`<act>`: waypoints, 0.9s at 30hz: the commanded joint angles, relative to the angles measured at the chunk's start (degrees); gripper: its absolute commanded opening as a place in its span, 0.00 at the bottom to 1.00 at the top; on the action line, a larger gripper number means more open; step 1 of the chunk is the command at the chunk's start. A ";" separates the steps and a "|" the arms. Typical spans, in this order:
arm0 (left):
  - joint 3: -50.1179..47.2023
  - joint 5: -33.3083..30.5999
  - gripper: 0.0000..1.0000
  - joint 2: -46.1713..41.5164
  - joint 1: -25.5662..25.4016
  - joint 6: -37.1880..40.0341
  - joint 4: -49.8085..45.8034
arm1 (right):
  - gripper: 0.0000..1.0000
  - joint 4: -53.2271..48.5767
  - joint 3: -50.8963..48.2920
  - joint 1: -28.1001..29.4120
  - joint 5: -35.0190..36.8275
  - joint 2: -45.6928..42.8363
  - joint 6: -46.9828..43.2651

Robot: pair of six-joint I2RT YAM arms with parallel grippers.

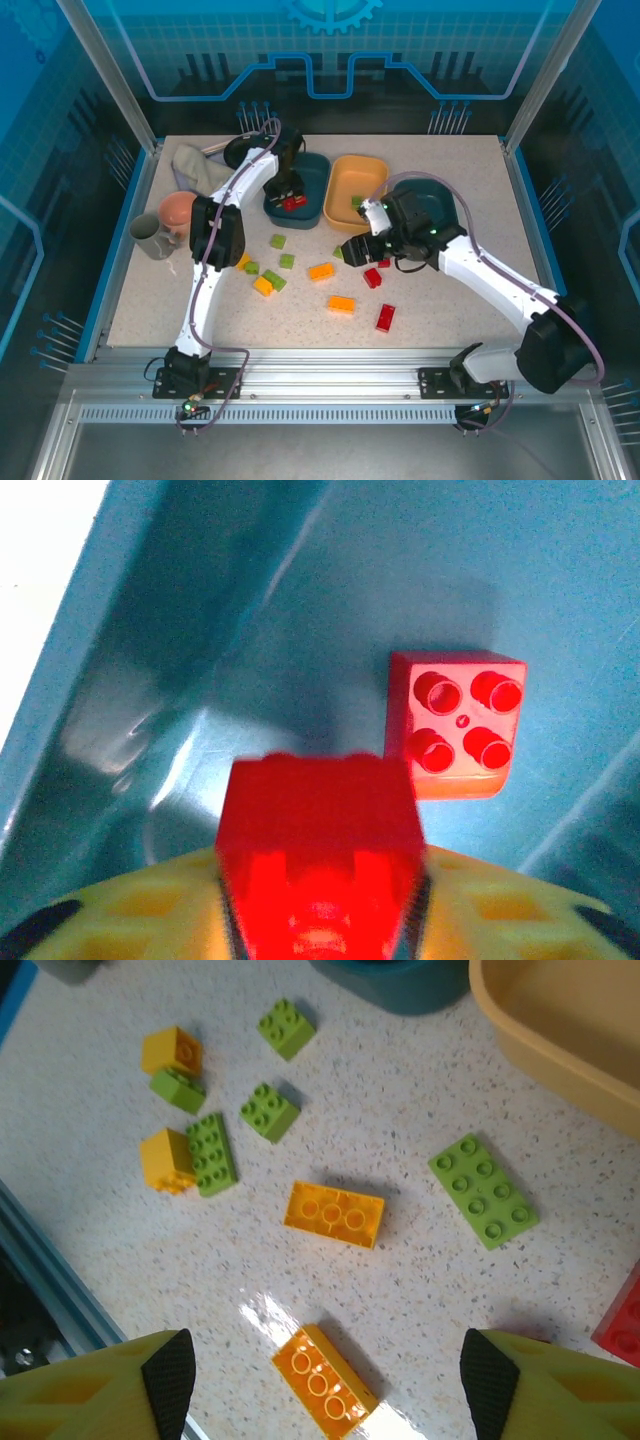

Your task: Sort the legos into containers by color

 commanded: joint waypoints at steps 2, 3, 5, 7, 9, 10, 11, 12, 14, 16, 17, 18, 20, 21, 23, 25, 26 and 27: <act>-0.47 0.14 0.57 -1.02 0.27 0.30 -0.01 | 0.74 -8.31 3.56 4.58 4.27 5.13 -7.76; -0.46 0.17 0.59 -1.61 0.19 0.31 0.06 | 0.74 -9.48 3.85 5.80 5.28 6.02 -8.81; -0.38 0.78 0.63 -3.24 0.12 0.09 0.19 | 0.76 -11.52 4.28 8.53 7.62 7.58 -11.76; -0.43 1.53 0.66 -5.43 -0.03 -0.34 0.28 | 0.78 -12.88 4.38 11.01 9.80 9.12 -14.01; -1.44 2.40 0.68 -8.39 -0.49 -0.88 0.65 | 0.79 -14.12 4.76 12.98 11.58 11.10 -15.98; -3.09 3.10 0.69 -10.56 -0.75 -1.24 1.45 | 0.79 -14.63 5.11 13.88 12.27 12.31 -16.79; -5.38 3.87 0.69 -13.14 -0.99 -1.77 2.60 | 0.79 -14.99 5.38 14.72 12.79 13.45 -17.79; -8.33 4.53 0.70 -16.00 -1.13 -2.40 3.97 | 0.80 -15.08 5.62 15.42 13.10 14.36 -18.50; -17.85 6.35 0.71 -23.59 -1.15 -5.25 9.52 | 0.80 -15.42 6.30 17.12 14.39 16.69 -19.77; -28.06 8.06 0.72 -31.53 -1.21 -8.15 16.50 | 0.80 -15.70 7.08 18.14 15.22 19.33 -20.28; -32.26 8.46 0.72 -35.36 -1.22 -9.58 18.77 | 0.80 -15.83 7.59 18.54 16.13 20.65 -20.19; -35.73 8.77 0.73 -38.28 -1.22 -10.57 20.40 | 0.80 -16.07 8.21 18.73 16.76 22.01 -19.97; -42.71 9.52 0.73 -44.35 -1.30 -12.43 22.76 | 0.80 -16.74 9.80 18.91 18.19 24.96 -19.24; -45.74 10.05 0.73 -47.04 -1.34 -13.06 23.74 | 0.79 -17.08 10.54 18.88 18.71 26.32 -18.80; -52.24 11.29 0.75 -52.97 -1.53 -14.69 26.05 | 0.79 -17.38 11.73 19.04 18.88 28.40 -18.19; -58.04 12.25 0.76 -58.51 -1.57 -15.86 26.97 | 0.77 -17.38 12.51 19.40 18.99 29.97 -17.39; -60.05 12.52 0.76 -60.77 -1.70 -16.15 26.91 | 0.77 -17.44 12.70 19.58 18.93 30.54 -17.11; -61.89 12.57 0.76 -63.22 -1.90 -16.13 26.37 | 0.75 -17.46 12.76 19.79 19.28 31.17 -16.75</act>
